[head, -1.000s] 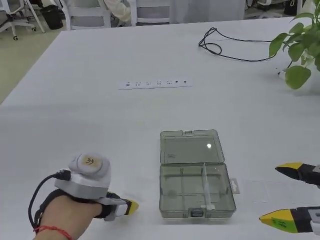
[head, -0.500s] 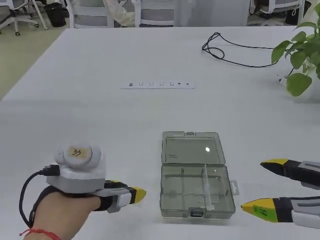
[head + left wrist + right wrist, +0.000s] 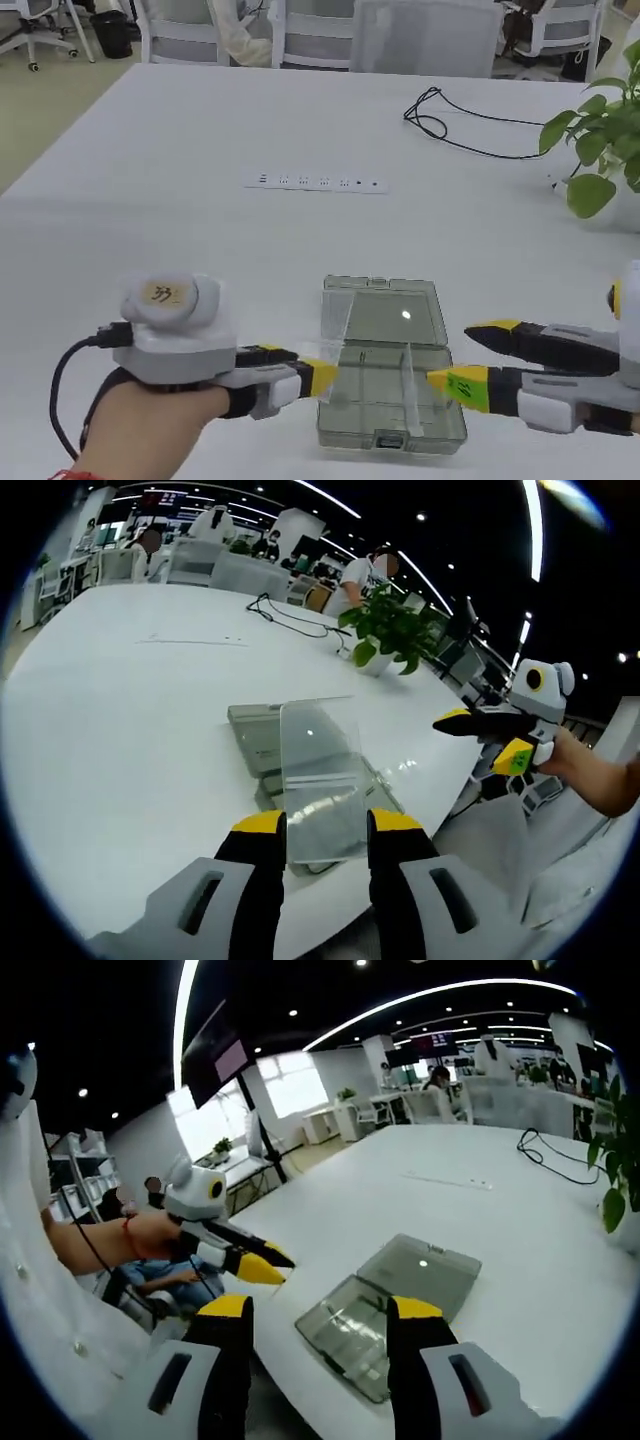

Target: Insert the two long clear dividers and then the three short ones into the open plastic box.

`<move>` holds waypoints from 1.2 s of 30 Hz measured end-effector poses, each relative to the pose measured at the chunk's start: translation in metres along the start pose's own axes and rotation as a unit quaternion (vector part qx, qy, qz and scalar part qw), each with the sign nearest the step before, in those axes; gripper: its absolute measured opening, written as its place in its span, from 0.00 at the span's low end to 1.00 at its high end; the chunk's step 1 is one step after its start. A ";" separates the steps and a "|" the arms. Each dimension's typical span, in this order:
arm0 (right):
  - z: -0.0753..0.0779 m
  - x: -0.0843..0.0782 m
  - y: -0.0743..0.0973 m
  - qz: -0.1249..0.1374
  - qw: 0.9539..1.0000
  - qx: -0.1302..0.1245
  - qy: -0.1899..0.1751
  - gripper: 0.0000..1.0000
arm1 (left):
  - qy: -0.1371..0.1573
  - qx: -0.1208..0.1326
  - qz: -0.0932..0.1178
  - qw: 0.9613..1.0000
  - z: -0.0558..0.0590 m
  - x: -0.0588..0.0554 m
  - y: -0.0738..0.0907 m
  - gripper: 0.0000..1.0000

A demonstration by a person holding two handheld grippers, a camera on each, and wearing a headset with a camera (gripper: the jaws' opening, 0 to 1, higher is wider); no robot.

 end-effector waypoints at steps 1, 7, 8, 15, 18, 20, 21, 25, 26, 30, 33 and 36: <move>-0.001 0.002 -0.002 0.005 1.000 -0.001 -0.006 0.48 | -0.001 -0.003 0.002 1.000 0.003 0.001 0.000 0.30; -0.003 0.007 -0.021 0.011 0.999 -0.015 -0.038 0.32 | -0.003 -0.035 0.018 0.999 0.024 0.005 -0.001 0.30; -0.003 0.007 -0.024 0.011 0.999 -0.017 -0.044 0.31 | -0.004 -0.038 0.020 0.999 0.027 0.006 -0.001 0.30; -0.002 0.001 -0.036 0.014 0.996 -0.021 -0.084 0.20 | -0.017 -0.057 0.027 0.998 0.041 0.009 -0.002 0.30; -0.001 -0.002 -0.039 0.009 0.995 -0.026 -0.093 0.18 | -0.021 -0.062 0.027 0.997 0.044 0.008 -0.002 0.30; 0.000 -0.002 -0.039 0.012 0.994 -0.029 -0.101 0.16 | -0.023 -0.064 0.028 0.997 0.046 0.008 -0.001 0.30; 0.001 -0.003 -0.040 0.012 0.994 -0.029 -0.107 0.14 | -0.025 -0.064 0.028 0.997 0.046 0.008 -0.001 0.30; 0.002 -0.006 -0.042 0.005 0.993 -0.033 -0.110 0.12 | -0.027 -0.063 0.030 0.997 0.046 0.008 -0.001 0.30; 0.000 -0.007 -0.042 0.008 0.993 -0.031 -0.115 0.10 | -0.029 -0.062 0.030 0.997 0.046 0.008 0.000 0.30; -0.001 -0.006 -0.042 0.013 0.991 -0.043 -0.124 0.07 | -0.036 -0.061 0.035 0.997 0.046 0.008 -0.001 0.31; -0.002 -0.005 -0.043 0.018 0.991 -0.046 -0.128 0.07 | -0.041 -0.063 0.031 0.997 0.047 0.006 -0.001 0.28; -0.002 -0.005 -0.044 0.016 0.991 -0.047 -0.128 0.07 | -0.035 -0.068 0.033 0.996 0.049 0.005 -0.001 0.31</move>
Point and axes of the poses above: the centre of the closed fingertips' face, and the gripper's own axes: y roughly backward along the fingers, z roughly to its right, x roughly out of its top, the point moved 4 cm from there along y, roughly backward along the fingers, and after that the axes turned 13 degrees about x, right-handed, at the moved point
